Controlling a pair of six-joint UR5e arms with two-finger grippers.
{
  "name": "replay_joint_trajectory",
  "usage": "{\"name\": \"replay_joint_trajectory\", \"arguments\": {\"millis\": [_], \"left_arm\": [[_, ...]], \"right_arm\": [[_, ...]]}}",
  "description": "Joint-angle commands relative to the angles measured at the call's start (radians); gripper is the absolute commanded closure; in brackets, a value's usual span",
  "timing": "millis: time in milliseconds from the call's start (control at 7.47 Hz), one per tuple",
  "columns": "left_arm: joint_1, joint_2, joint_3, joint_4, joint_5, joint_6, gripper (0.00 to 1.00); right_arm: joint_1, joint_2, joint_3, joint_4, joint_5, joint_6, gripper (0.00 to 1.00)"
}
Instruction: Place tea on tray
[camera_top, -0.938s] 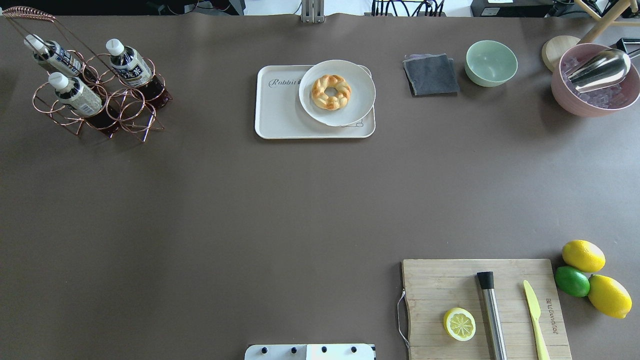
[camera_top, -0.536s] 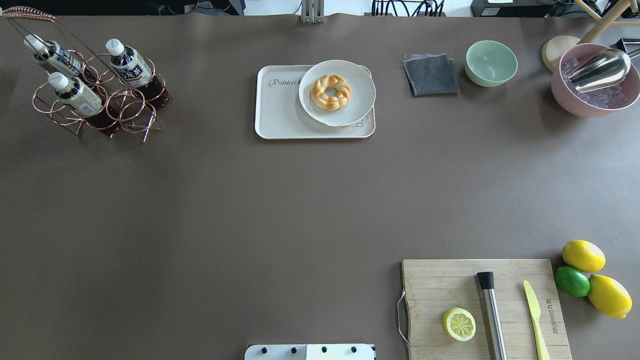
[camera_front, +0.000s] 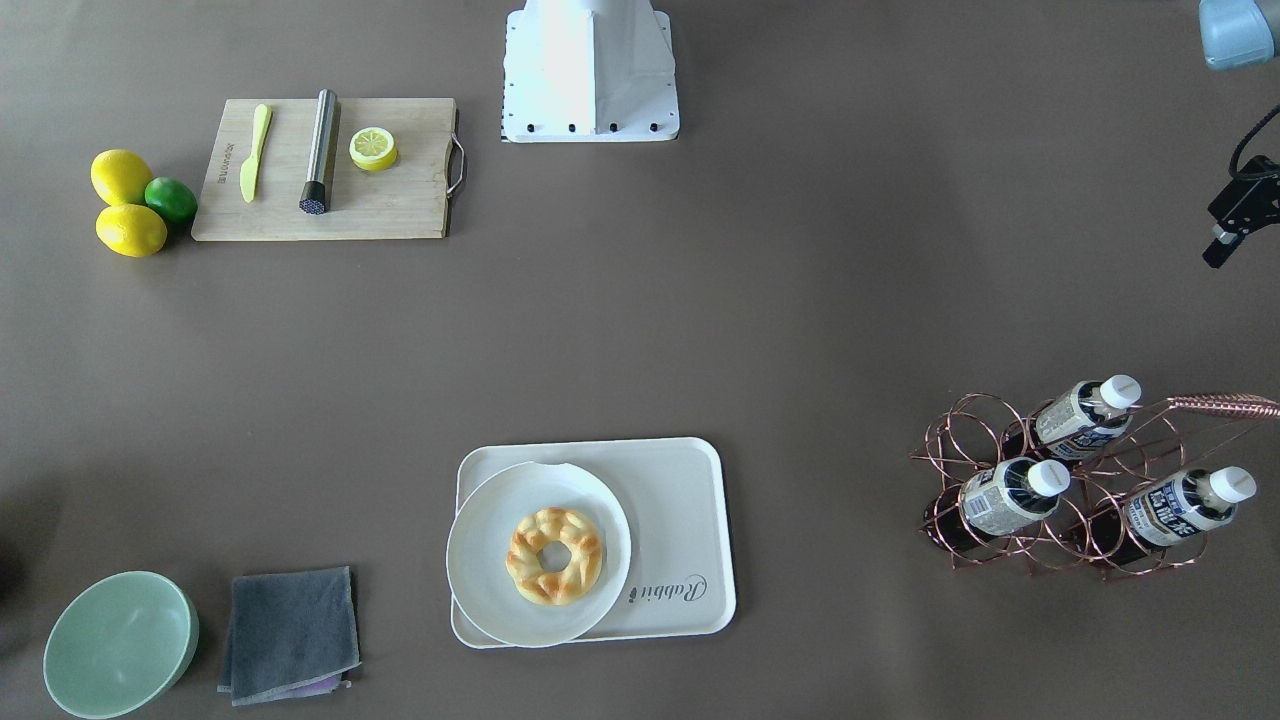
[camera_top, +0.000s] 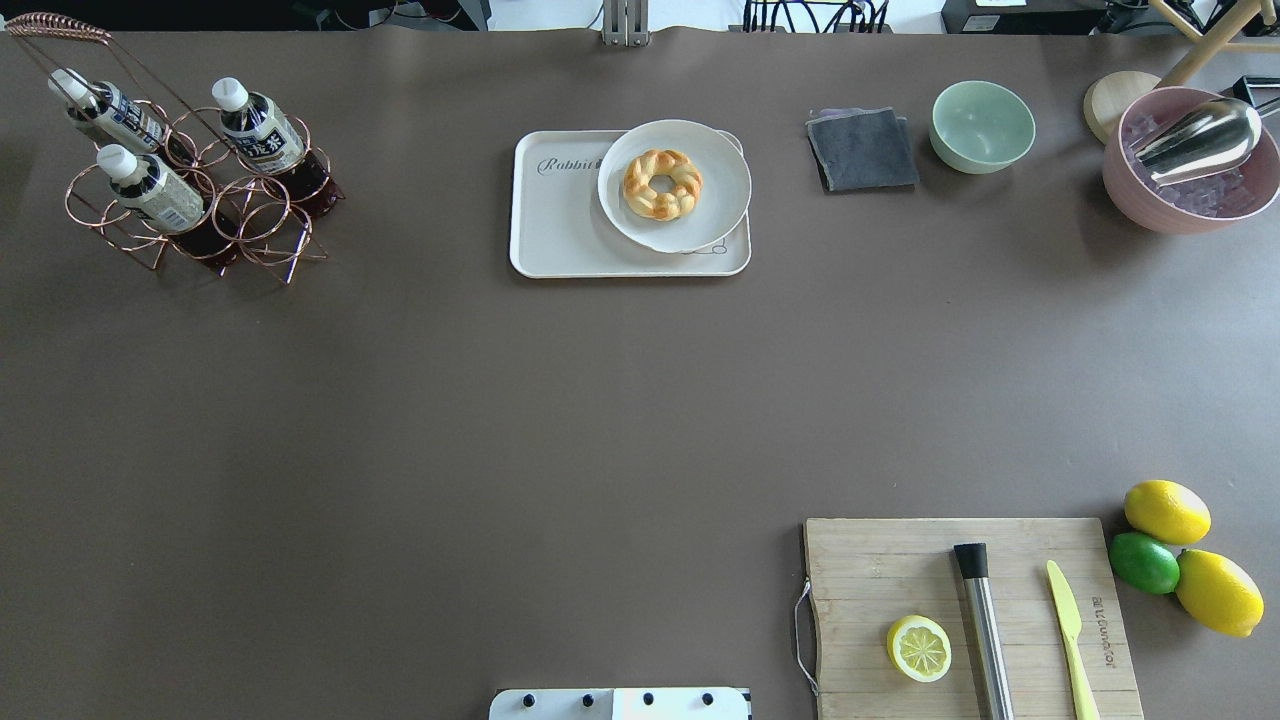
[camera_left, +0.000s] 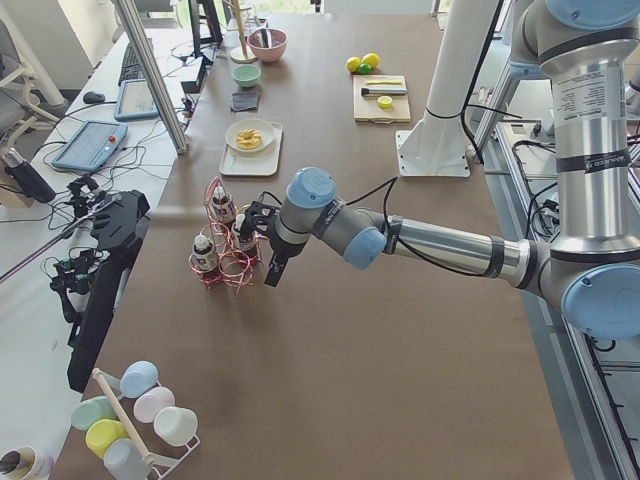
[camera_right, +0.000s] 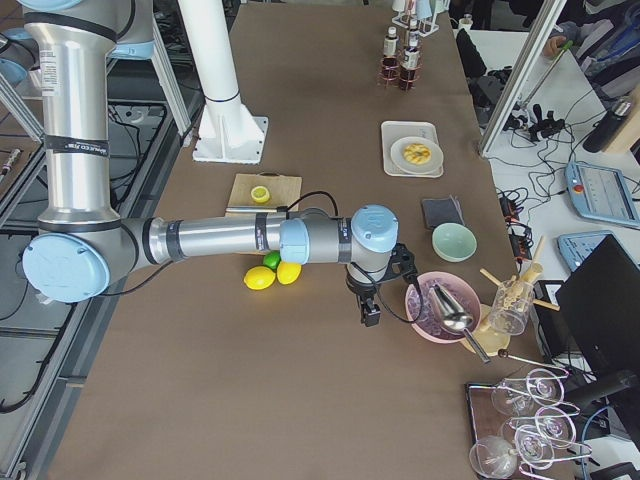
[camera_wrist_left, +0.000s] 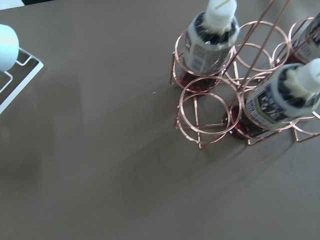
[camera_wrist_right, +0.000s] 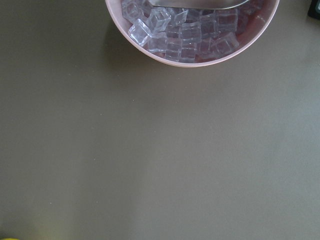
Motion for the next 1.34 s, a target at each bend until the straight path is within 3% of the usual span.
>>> {"name": "replay_joint_trajectory", "arguments": {"millis": [0, 268, 536, 1205], "left_arm": [[0.164, -0.031, 0.002, -0.196, 0.204, -0.211, 0.03], [0.280, -0.069, 0.009, -0.241, 0.361, -0.296, 0.03], [0.352, -0.084, 0.040, -0.240, 0.482, -0.288, 0.04], [0.343, -0.144, 0.074, -0.244, 0.481, -0.187, 0.12]], "right_arm": [[0.000, 0.002, 0.012, 0.002, -0.002, -0.001, 0.00], [0.002, -0.026, 0.002, 0.114, -0.004, -0.001, 0.00], [0.000, -0.037, -0.008, 0.150, -0.007, 0.005, 0.00], [0.000, -0.033, -0.011, 0.152, 0.016, 0.122, 0.00]]}}
